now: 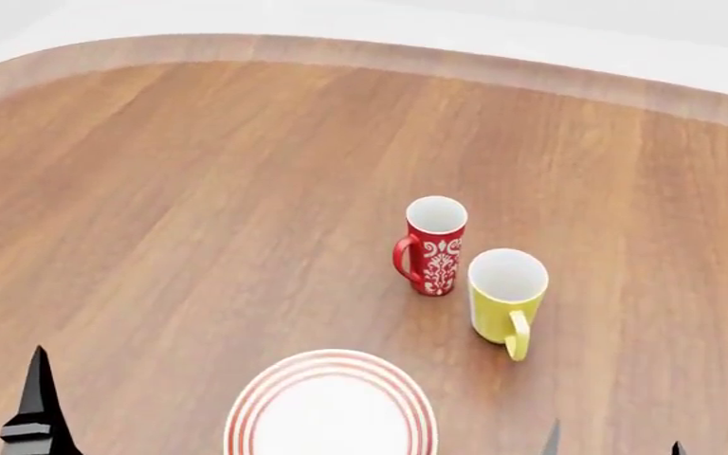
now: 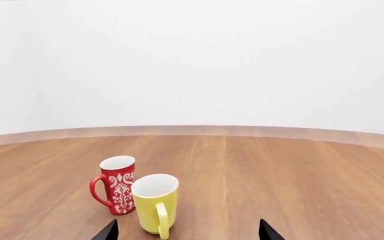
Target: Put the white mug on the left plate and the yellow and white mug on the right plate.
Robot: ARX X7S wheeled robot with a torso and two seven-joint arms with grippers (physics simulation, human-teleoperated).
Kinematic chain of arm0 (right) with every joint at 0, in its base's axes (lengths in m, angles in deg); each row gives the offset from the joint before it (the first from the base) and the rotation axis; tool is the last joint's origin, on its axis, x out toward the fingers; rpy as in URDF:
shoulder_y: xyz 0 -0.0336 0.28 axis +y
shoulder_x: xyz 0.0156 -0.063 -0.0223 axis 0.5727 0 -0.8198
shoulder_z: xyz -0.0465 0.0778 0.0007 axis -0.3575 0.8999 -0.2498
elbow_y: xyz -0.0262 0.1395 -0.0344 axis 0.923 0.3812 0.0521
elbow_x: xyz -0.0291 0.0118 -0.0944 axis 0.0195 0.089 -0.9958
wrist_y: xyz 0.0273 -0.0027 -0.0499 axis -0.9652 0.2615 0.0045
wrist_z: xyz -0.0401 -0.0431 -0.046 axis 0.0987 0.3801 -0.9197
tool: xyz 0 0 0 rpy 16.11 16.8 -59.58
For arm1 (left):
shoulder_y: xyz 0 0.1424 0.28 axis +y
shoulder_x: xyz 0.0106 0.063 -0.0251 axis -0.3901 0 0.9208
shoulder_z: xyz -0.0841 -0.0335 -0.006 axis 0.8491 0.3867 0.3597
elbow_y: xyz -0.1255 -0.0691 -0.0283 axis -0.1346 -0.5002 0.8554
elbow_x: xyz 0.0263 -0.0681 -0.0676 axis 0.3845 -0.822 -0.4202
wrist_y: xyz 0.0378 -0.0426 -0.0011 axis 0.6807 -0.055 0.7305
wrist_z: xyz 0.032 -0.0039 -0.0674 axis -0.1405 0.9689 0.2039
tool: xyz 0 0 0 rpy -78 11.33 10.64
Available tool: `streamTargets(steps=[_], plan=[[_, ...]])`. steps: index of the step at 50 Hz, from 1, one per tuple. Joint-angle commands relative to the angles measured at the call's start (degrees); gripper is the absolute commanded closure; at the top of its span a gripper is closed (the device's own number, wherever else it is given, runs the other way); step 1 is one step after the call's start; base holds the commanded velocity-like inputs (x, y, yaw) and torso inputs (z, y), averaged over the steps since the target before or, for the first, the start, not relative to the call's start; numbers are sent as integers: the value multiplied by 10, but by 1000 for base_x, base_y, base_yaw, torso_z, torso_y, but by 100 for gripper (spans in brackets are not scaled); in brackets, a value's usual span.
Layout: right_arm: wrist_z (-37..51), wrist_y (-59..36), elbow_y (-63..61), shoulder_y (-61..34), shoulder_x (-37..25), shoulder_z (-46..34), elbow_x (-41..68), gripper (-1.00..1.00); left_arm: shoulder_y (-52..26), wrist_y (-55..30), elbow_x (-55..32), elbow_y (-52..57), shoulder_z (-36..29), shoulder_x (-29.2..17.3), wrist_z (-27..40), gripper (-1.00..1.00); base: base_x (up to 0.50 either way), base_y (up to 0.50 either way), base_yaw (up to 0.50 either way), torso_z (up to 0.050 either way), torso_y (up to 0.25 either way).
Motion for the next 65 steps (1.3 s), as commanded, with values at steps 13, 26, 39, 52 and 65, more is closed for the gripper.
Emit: streamTargets(steps=[13,26,39,52,65], plan=[[-39,-199,-210,50,-160,13,12,-100,32,-9,-44,56,50,-20,21,-100,0,0,0,0,1],[-175,-298,-274,45,-304,-17,75,-100,22,-4,-59,62,64,-12,37,-100,0,0,0,0,0],[-232,-215,-274,109,-335,-56,35,-100,28,1,-66,68,66,-13,41,-100,0,0,0,0,0],[-244,-238,-285,97,-340,-98,20,-100,34,1,-78,76,74,-20,44,-100,0,0,0,0,0],[-284,-246,-242,29,-305,-167,13,-100,38,1,-83,85,73,-23,47,-100,0,0,0,0,0]])
